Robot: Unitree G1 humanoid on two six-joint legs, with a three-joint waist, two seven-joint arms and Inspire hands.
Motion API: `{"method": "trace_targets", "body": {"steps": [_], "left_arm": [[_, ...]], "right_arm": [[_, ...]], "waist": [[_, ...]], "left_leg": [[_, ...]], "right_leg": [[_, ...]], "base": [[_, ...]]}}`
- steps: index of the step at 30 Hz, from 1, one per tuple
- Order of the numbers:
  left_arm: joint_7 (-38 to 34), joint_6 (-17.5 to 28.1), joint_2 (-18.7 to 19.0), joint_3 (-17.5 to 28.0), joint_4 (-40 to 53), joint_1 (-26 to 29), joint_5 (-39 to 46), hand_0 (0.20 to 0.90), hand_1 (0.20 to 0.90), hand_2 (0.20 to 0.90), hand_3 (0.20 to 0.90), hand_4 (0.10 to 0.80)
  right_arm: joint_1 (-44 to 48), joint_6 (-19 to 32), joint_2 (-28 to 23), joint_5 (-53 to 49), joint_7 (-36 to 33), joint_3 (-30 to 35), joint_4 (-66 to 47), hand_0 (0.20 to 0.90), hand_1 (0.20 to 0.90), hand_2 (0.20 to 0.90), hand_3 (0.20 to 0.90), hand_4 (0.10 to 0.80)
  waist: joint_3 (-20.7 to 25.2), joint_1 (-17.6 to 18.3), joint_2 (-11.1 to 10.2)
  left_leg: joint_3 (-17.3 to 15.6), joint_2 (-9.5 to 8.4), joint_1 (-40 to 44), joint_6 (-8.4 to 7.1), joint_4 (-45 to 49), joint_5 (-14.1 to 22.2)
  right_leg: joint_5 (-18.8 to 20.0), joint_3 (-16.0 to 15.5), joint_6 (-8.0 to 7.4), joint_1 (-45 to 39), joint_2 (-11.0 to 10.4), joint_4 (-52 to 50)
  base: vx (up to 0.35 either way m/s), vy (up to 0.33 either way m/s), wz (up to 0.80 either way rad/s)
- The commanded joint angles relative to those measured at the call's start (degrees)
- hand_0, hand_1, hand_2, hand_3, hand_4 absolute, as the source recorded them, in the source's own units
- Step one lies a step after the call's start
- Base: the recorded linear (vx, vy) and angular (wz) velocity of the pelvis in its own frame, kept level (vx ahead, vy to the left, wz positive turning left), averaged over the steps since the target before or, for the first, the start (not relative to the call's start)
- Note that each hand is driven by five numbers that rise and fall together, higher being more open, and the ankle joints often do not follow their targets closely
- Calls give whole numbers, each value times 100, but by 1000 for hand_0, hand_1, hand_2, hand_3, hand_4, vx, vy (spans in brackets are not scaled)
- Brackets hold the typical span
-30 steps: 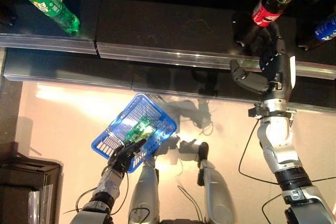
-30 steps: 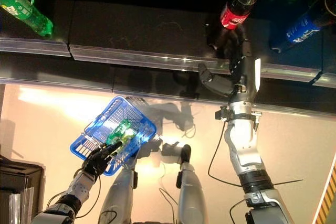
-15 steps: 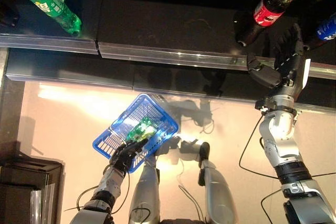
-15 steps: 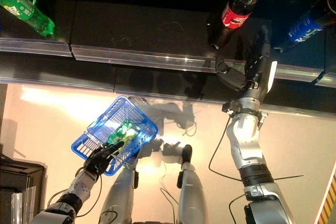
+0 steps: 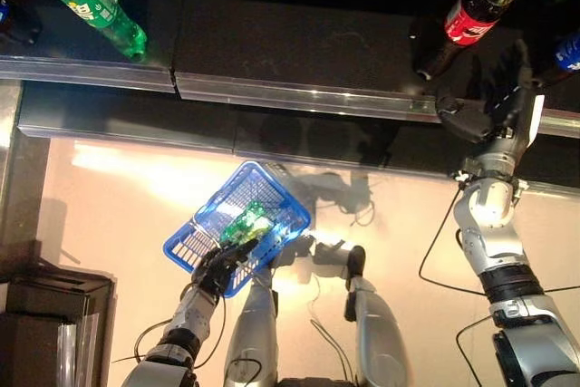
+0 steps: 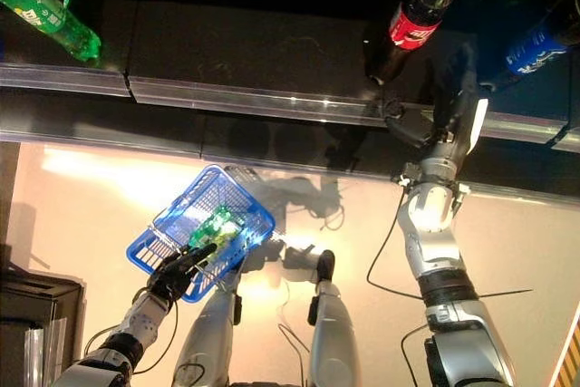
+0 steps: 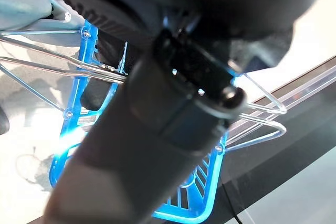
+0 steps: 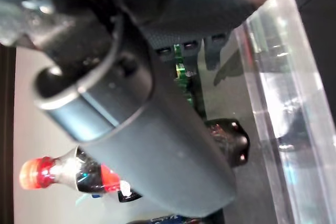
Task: Pick up the drink and place into the basket.
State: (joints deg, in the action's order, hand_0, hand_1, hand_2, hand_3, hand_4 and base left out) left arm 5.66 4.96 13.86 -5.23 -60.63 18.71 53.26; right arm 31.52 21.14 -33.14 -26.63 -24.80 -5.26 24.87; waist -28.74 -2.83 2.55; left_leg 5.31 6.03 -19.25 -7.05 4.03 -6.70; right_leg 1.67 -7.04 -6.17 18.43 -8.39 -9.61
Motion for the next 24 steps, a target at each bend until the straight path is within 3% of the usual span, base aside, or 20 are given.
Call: {"method": "trace_targets", "body": {"steps": [1,24], "left_arm": [[89,171,495,-244,281,-351,-35,300,300,300,200,100],[159,78,641,-501,300,-319,-43,300,300,300,200,100]], "right_arm": [[693,351,-646,-124,14,453,-235,900,900,900,900,800],[1990,-19,-1196,-780,478,-75,1182,900,900,900,900,800]], "waist": [[340,-76,-184],[410,-311,-162]], "left_leg": [[23,88,-24,142,843,687],[5,38,115,143,631,634]], "right_leg": [[51,-97,-248,-94,-571,75],[133,-237,-268,-231,-580,279]], "base": [[3,1,6],[6,9,4]]}}
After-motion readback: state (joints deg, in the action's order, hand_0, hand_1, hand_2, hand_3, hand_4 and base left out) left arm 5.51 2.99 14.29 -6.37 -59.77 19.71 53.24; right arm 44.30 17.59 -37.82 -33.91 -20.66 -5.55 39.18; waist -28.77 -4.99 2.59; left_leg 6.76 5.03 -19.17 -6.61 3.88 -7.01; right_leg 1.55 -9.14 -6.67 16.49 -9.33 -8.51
